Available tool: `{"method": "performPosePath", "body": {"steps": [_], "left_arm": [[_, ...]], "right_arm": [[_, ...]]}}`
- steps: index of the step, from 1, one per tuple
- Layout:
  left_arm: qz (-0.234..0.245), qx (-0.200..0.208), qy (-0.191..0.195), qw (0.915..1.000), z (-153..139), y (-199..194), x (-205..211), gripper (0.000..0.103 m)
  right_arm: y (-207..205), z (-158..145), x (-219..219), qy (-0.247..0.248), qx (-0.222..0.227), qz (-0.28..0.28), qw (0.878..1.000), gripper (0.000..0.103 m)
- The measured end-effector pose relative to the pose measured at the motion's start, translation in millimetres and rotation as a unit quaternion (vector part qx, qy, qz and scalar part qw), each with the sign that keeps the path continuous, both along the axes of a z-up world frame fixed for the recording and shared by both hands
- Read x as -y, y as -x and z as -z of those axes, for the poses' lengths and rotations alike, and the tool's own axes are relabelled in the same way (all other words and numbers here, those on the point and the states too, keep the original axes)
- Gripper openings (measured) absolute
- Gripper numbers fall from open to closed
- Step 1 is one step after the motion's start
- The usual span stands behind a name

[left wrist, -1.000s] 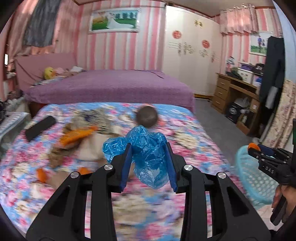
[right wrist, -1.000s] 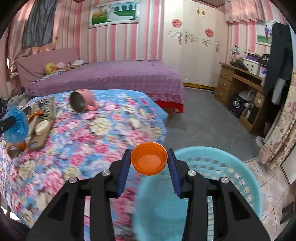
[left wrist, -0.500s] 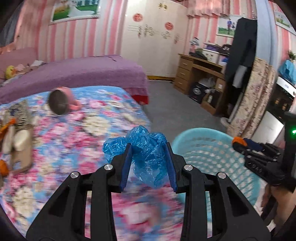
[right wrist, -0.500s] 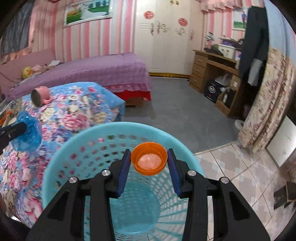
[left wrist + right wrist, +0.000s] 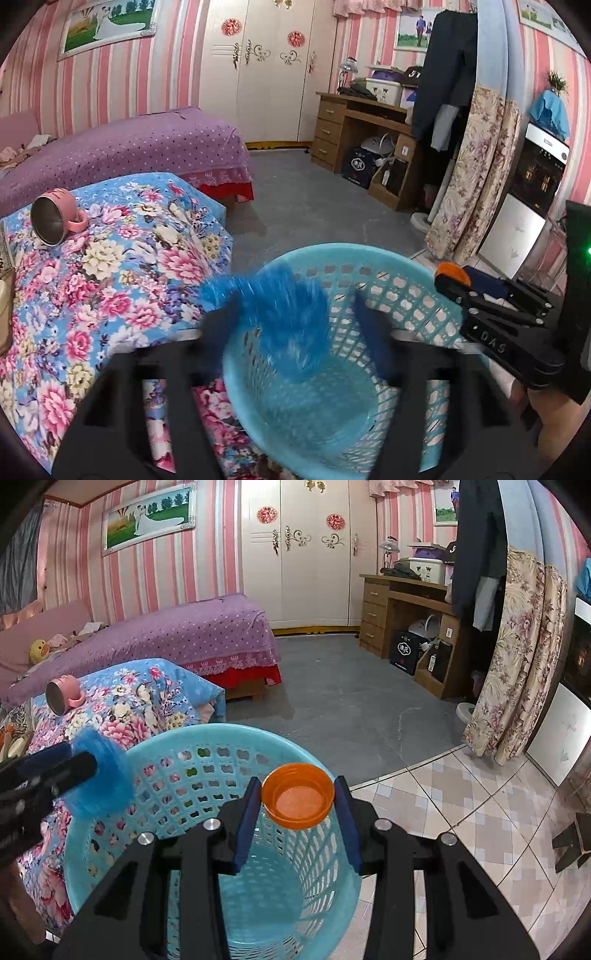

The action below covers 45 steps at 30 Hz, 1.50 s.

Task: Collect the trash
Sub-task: 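Carry the bag and lid over the blue basket and open both grippers, then move both grippers back over the bed toward an orange and the paper roll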

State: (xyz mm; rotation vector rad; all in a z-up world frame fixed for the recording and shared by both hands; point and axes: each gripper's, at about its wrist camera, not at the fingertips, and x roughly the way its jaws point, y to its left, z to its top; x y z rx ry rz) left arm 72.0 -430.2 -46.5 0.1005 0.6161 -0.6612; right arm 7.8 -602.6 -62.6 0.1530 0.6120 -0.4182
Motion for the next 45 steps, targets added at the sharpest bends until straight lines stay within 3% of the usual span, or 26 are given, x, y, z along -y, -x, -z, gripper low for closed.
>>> {"method": "performPosePath", "body": {"steps": [2, 7, 17, 18, 20, 22, 25, 29, 36, 45], "left_arm": [[-0.014, 0.019, -0.001, 0.9997, -3, -1, -8, 0.083], [-0.042, 0.022, -0.003, 0.9988, -7, -19, -36, 0.092], [-0.105, 0.022, -0.013, 0.9941, -5, -42, -86, 0.095], [-0.108, 0.02, -0.014, 0.9939, -4, -43, -90, 0.095], [-0.115, 0.021, -0.016, 0.9931, -4, -43, -98, 0.095], [-0.119, 0.023, -0.018, 0.9925, -5, -42, -106, 0.096], [-0.126, 0.031, -0.021, 0.9913, -5, -39, -118, 0.096], [-0.135, 0.034, -0.021, 0.99, -10, -38, -135, 0.096], [-0.159, 0.048, -0.014, 0.986, -31, -38, -182, 0.097], [-0.209, 0.047, -0.012, 0.9767, -42, -43, -275, 0.097]], "right_arm": [[0, 0, 0, -0.001, 0.001, 0.0, 1.0, 0.04], [0, -1, -2, -0.003, 0.005, 0.003, 1.0, 0.04], [-10, 0, -15, 0.002, 0.007, 0.01, 1.0, 0.041], [-10, -1, -16, 0.002, 0.007, 0.011, 1.0, 0.043], [-11, -4, -19, 0.005, 0.013, 0.022, 1.0, 0.062], [-11, -7, -23, 0.008, 0.021, 0.025, 0.999, 0.069], [-12, -12, -29, 0.011, 0.026, 0.03, 0.999, 0.072], [-13, -20, -41, 0.018, 0.037, 0.038, 0.998, 0.089], [-24, -34, -69, 0.025, 0.051, 0.043, 0.997, 0.095], [-50, -48, -135, 0.032, 0.065, 0.014, 0.997, 0.098]]}}
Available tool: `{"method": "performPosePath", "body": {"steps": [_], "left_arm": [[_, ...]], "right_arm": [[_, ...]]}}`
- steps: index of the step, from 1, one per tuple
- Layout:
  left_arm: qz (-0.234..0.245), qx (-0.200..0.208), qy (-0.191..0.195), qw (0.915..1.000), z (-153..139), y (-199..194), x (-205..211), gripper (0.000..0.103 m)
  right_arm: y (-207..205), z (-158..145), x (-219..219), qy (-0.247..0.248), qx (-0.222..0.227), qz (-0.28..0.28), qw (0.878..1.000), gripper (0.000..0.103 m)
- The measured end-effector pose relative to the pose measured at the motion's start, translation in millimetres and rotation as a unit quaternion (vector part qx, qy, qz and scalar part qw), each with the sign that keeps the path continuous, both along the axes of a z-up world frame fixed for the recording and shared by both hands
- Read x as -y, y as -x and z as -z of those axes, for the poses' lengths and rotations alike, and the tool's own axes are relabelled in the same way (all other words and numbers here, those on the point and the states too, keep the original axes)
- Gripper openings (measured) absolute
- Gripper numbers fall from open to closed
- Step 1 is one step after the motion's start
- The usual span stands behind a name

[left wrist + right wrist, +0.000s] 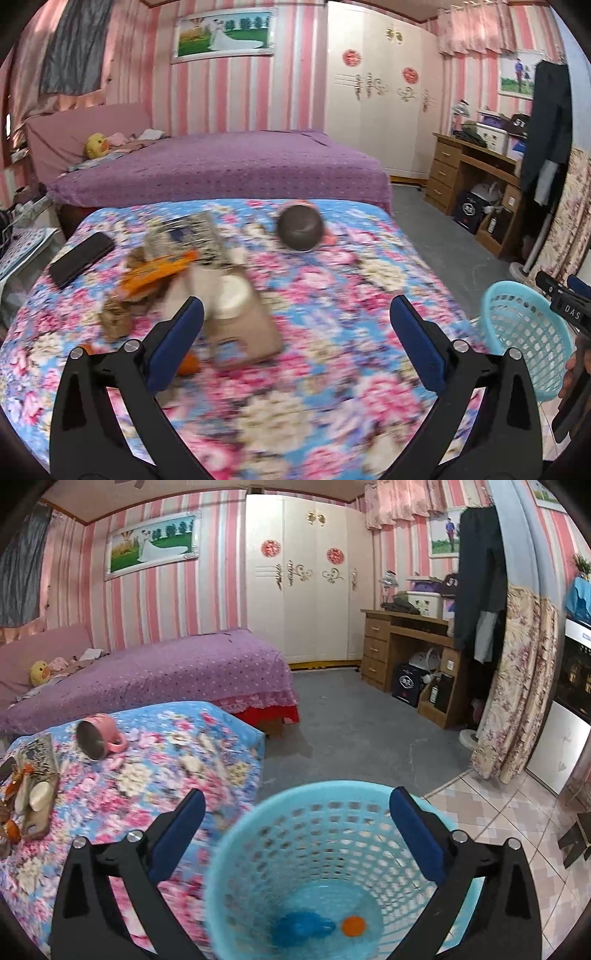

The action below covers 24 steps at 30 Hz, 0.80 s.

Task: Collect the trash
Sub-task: 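Move both grippers back over the bed toward an orange and the paper roll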

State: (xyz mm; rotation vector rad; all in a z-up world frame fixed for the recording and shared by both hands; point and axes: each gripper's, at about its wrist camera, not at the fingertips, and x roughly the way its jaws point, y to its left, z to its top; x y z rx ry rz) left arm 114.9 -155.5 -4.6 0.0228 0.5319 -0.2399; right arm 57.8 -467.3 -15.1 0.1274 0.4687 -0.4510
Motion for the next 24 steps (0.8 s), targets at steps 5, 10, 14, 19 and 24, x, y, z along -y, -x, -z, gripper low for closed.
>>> {"method": "performPosePath", "body": {"steps": [5, 10, 14, 19, 24], "left_arm": [[-0.04, 0.0, -0.001, 0.9992, 0, 0, -57, 0.097], [-0.077, 0.009, -0.014, 0.9969, 2, 4, -110, 0.097], [-0.105, 0.002, -0.021, 0.9943, 12, 4, -151, 0.097], [-0.141, -0.032, -0.003, 0.9895, 32, 1, -197, 0.097], [-0.142, -0.065, -0.013, 0.9876, 55, -7, -216, 0.097]], "right_arm": [[-18, -1, -44, 0.002, -0.001, -0.025, 1.0, 0.098], [-31, 5, -85, 0.024, -0.019, -0.058, 0.998, 0.098], [-36, 10, -110, 0.044, -0.029, -0.074, 0.996, 0.098], [-42, 17, -131, 0.027, -0.03, -0.098, 0.994, 0.098], [-49, 26, -153, 0.034, -0.04, -0.108, 0.993, 0.098]]}}
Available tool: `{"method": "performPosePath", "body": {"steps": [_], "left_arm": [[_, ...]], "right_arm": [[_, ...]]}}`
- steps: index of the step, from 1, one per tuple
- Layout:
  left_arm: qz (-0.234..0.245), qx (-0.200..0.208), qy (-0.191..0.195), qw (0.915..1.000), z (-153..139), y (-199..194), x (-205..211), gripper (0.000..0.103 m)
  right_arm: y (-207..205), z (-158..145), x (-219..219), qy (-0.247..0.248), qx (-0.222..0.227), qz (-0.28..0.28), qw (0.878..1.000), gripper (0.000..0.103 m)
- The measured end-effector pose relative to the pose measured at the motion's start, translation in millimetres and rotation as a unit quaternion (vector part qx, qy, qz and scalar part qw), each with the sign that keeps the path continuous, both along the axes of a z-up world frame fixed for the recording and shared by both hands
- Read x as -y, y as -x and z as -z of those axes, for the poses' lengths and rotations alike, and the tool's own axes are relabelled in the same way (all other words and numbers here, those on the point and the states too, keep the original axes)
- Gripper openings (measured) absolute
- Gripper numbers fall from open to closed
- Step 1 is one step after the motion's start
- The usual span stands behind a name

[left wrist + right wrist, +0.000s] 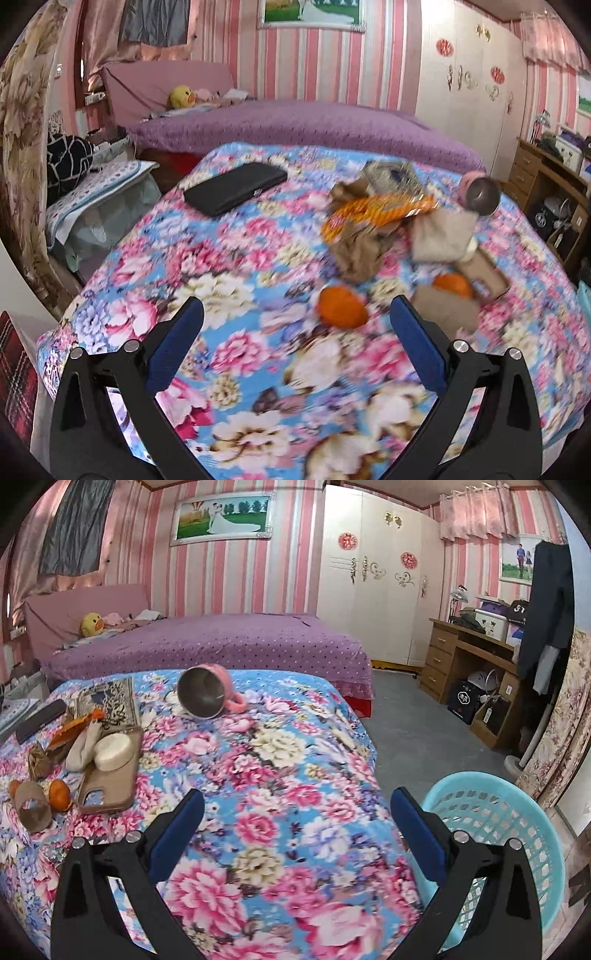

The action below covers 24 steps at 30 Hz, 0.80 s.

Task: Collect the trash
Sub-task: 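Move both grippers back over the bed toward an orange and the paper roll, then grasp an orange with the left gripper while the right gripper grasps the brown paper roll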

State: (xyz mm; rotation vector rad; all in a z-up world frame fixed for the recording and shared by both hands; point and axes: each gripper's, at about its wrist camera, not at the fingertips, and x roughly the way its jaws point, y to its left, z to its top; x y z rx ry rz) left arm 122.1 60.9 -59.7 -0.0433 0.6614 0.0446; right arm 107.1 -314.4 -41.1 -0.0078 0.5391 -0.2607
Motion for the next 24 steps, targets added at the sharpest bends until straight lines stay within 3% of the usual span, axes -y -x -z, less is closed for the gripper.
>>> {"method": "performPosePath", "body": {"steps": [5, 9, 13, 19, 24], "left_arm": [[0.006, -0.046, 0.015, 0.9988, 25, -11, -5, 0.097], [0.018, -0.046, 0.017, 0.9986, 27, -21, -1, 0.093], [0.031, -0.053, 0.027, 0.9977, 29, -36, 3, 0.079], [0.089, -0.055, 0.027, 0.9942, 31, -35, 20, 0.036], [0.106, -0.056, 0.05, 0.9915, 29, -40, 17, 0.029]], "right_arm": [[-6, 8, -14, 0.014, -0.008, 0.0, 1.0, 0.098], [-12, 13, -22, 0.008, -0.014, -0.007, 1.0, 0.098], [-17, 18, -36, 0.014, -0.024, -0.02, 0.999, 0.098], [-17, 10, -60, 0.015, -0.02, -0.051, 0.998, 0.098], [-11, 0, -90, 0.014, -0.016, -0.084, 0.996, 0.098]]}}
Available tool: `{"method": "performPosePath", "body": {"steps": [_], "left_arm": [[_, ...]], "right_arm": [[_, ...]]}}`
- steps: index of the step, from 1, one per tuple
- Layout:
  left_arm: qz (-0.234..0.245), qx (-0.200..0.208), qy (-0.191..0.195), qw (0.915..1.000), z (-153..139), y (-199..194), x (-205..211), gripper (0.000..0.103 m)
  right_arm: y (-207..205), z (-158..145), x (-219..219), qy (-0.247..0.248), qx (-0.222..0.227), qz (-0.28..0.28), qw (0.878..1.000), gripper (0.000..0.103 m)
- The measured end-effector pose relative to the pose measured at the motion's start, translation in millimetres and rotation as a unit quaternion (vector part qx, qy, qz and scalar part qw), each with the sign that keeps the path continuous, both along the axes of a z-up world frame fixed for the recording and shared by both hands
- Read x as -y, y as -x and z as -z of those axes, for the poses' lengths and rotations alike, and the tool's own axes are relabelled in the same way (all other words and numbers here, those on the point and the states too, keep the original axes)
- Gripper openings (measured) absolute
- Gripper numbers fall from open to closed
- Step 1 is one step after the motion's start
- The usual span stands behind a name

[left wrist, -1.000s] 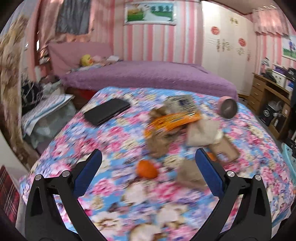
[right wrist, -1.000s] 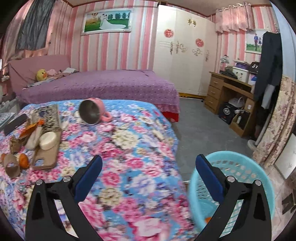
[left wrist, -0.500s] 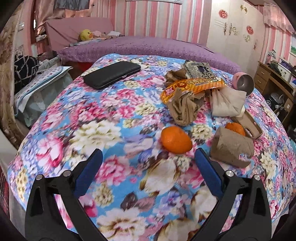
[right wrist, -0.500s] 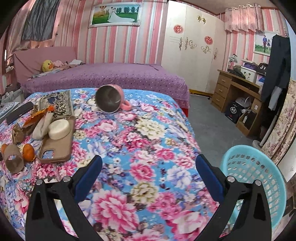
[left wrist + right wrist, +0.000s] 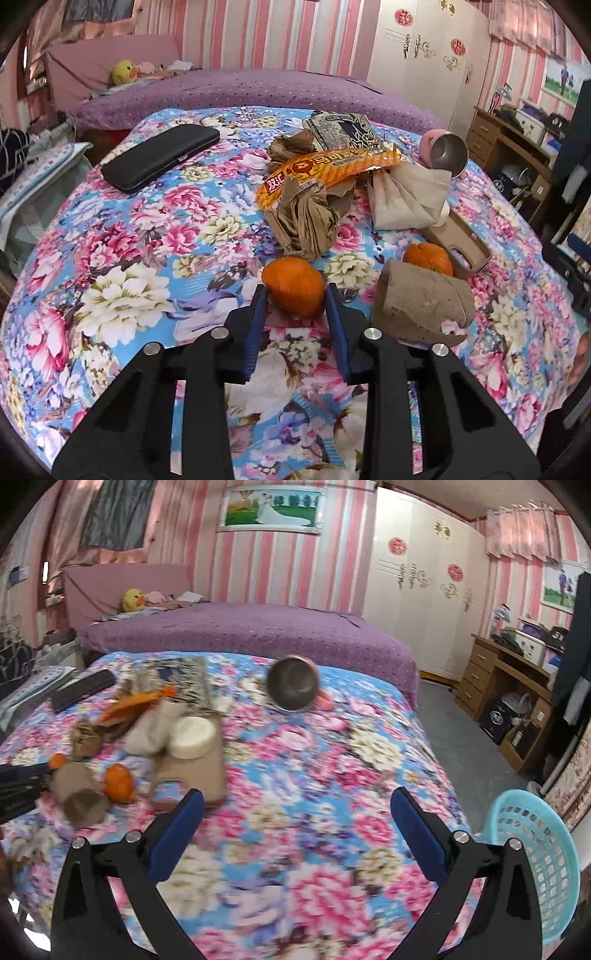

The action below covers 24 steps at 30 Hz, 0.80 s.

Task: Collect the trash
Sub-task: 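Grasp an orange with the left gripper while the right gripper grasps the brown paper roll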

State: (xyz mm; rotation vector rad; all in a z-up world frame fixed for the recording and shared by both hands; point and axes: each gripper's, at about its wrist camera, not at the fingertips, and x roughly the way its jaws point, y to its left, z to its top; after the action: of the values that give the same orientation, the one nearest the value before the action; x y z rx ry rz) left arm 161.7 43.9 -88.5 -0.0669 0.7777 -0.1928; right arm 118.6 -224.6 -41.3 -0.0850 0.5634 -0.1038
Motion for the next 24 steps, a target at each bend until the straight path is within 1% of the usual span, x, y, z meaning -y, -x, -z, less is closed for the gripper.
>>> {"method": "performPosePath", "body": {"steps": [2, 5, 9, 14, 19, 21, 24], "left_arm": [[-0.004, 0.0, 0.013, 0.9999, -3, -1, -8, 0.027], [-0.013, 0.009, 0.014, 0.9998, -9, 3, -21, 0.027], [-0.038, 0.023, -0.012, 0.9989, -15, 9, -46, 0.027], [-0.082, 0.026, -0.025, 0.996, -16, 12, -81, 0.027], [-0.107, 0.025, -0.022, 0.9938, -16, 12, -101, 0.027], [-0.111, 0.023, -0.02, 0.9934, -16, 11, -104, 0.027], [-0.109, 0.019, -0.02, 0.9937, -13, 11, -102, 0.027]], "right_arm": [[3, -3, -16, 0.001, 0.002, -0.015, 1.0, 0.098], [7, -4, -42, -0.001, 0.004, -0.037, 0.999, 0.098], [6, 4, -74, -0.012, -0.007, -0.063, 0.998, 0.098], [6, 10, -115, -0.017, -0.011, -0.093, 0.995, 0.098], [0, 19, -152, -0.003, -0.02, -0.109, 0.994, 0.098], [-5, 24, -165, 0.011, -0.027, -0.107, 0.994, 0.098], [-15, 31, -171, 0.018, -0.044, -0.105, 0.993, 0.094]]}}
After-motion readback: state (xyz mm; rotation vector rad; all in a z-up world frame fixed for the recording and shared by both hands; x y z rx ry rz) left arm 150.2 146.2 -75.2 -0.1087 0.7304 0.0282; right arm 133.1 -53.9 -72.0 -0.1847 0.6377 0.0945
